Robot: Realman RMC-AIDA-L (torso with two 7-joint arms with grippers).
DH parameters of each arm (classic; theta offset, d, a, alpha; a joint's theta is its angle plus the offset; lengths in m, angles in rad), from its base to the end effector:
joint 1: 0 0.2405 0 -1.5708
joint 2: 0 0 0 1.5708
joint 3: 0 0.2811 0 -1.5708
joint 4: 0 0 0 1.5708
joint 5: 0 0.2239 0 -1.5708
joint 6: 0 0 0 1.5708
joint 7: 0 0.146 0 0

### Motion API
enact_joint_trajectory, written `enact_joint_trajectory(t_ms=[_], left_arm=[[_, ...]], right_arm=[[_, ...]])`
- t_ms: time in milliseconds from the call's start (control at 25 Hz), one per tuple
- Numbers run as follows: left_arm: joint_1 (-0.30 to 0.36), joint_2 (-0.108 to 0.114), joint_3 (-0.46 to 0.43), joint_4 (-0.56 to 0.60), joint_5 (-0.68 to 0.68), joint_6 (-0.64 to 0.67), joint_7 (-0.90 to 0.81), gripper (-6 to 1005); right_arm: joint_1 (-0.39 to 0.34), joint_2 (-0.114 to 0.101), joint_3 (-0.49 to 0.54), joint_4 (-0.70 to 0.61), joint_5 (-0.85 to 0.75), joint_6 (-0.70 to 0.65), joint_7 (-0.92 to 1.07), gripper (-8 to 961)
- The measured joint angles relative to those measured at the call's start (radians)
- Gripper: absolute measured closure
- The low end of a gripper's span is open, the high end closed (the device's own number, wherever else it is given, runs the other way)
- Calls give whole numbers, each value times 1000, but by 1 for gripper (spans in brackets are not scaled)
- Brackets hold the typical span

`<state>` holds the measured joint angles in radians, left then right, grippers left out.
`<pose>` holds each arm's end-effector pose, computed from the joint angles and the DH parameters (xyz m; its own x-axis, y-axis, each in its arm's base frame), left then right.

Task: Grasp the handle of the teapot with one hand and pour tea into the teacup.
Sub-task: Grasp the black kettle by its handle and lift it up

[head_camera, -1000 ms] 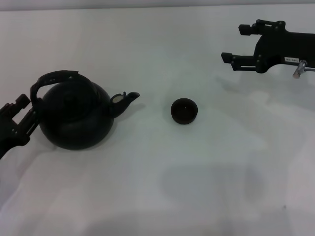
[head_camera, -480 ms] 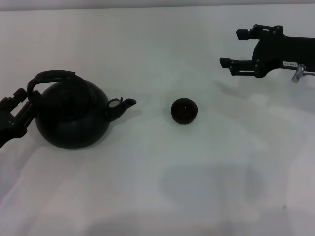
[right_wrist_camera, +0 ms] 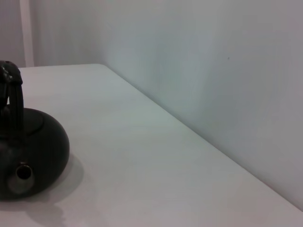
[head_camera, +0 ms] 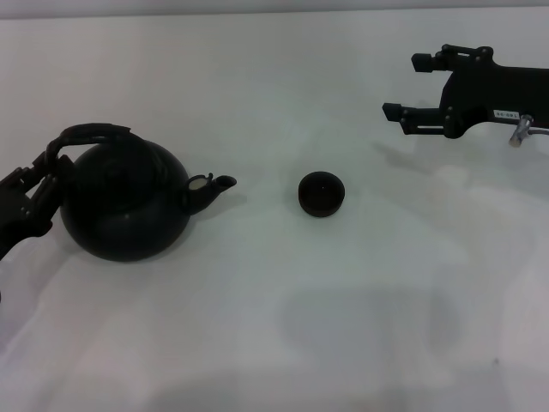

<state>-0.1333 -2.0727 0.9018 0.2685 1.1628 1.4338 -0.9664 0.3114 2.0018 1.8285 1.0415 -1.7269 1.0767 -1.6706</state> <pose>-0.3977 0.2314 -0.0266 0.4198 0.2657 0.8679 0.8524 -0.4438 -0.2764 0.2799 0.3709 -0.0013 0.9410 -0.1745 -0.2899 -0.2985 -0.8317 -0.4682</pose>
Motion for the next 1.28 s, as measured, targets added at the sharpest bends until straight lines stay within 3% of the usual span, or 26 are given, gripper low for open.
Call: enact_joint_trajectory(t_ms=[360,760,1080,1280], left_arm=[[12,-3,-5,0,-7,0,-3,742],[4,-2,-6,7,-15,-17,-9,810],[15,-3,-1,118,8,-33,-88,818],[24,-5,0,263,94,-93,-202,817]], right_arm=[[0,0,0,0,-2,-4,-3,124],[-1,0,0,-19,1,3,-14,125],[-2,1,-12,-29,15,3,-41,126],[3,2,-18,-51,49,-1,-75,127]])
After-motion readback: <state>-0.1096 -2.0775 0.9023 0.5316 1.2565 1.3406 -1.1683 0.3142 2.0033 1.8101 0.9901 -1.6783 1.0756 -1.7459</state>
